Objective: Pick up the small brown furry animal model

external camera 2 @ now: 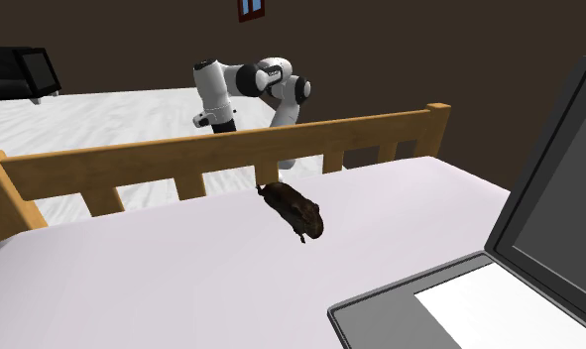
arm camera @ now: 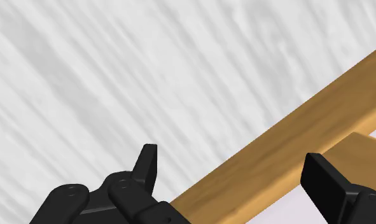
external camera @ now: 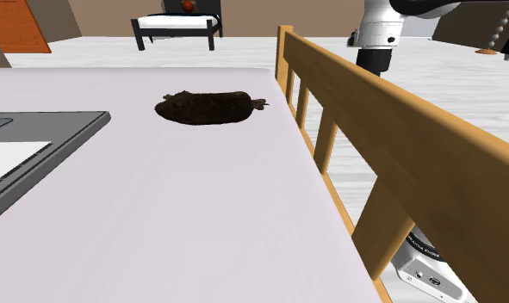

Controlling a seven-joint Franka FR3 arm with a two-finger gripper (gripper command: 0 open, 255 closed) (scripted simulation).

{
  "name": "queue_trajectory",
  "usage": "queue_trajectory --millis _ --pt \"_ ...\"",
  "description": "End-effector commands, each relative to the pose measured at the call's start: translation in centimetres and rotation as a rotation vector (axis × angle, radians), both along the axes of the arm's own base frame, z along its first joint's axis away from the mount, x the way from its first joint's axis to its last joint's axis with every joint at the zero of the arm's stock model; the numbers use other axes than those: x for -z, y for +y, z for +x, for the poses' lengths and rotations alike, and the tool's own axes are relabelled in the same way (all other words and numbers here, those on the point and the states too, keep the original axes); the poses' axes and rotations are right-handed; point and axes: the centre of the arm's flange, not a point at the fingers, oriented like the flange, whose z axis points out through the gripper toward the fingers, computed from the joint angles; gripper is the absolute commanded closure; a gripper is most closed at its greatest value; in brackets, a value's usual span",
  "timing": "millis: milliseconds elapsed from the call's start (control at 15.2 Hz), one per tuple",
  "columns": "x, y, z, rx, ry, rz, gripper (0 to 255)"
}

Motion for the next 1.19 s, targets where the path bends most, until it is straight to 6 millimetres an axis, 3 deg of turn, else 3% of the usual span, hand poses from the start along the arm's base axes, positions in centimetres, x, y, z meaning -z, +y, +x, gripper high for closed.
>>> queue_trajectory --millis 0,594,1122 --pt "0.0 0.0 0.0 0.0 0.0 0.0 0" --pt "-3.0 8.7 8.2 -0.238 -0.042 -0.045 0" --pt "-5.6 17.9 13.4 -0.45 -0.08 -0.085 0"
